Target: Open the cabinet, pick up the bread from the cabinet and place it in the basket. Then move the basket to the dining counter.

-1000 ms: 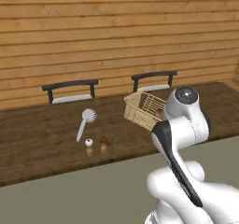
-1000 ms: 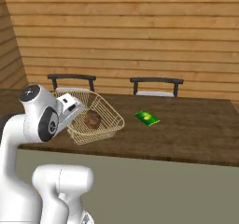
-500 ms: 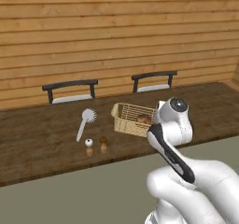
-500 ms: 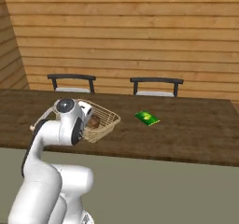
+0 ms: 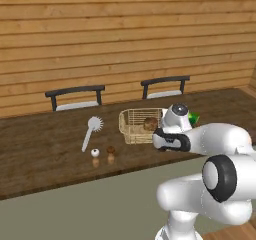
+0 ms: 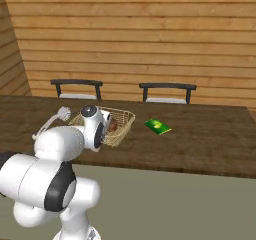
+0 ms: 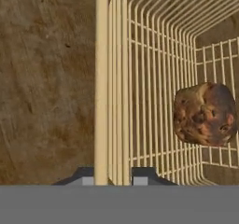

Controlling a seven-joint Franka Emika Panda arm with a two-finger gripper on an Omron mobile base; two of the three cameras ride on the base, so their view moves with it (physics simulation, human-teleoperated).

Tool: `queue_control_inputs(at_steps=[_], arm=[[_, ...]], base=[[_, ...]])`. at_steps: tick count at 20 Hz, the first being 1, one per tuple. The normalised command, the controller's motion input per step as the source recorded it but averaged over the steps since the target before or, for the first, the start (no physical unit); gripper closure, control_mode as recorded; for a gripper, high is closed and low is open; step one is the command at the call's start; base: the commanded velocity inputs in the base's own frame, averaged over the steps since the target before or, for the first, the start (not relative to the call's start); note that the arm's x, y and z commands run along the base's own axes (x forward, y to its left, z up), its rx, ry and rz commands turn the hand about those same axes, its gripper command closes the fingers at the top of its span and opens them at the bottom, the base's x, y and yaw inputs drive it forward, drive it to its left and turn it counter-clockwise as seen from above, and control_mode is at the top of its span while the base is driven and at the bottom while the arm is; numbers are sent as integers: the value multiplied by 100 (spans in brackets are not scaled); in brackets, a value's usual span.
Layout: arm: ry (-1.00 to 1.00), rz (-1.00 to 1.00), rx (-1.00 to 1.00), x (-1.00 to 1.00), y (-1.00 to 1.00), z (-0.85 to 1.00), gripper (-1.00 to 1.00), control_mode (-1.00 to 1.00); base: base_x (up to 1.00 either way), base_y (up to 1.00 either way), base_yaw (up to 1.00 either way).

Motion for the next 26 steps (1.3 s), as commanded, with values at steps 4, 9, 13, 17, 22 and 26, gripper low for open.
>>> queue_control_inputs(at_steps=[4,9,13,17,22,26], arm=[[6,13,-8,56,-8,-34,100,-100],[2,8,0,-5,-5,48,-100,-100],[6,4,0,-21,0,100,-100,-100],[3,1,-4,-46,20,100,-100,-100],[5,0,-1,-68,69,98,-100,-100],[0,2,0,-93,86,58,-100,-100]], base=[[0,0,0],[0,0,0],[0,0,0],[0,0,0],[0,0,0],[0,0,0]])
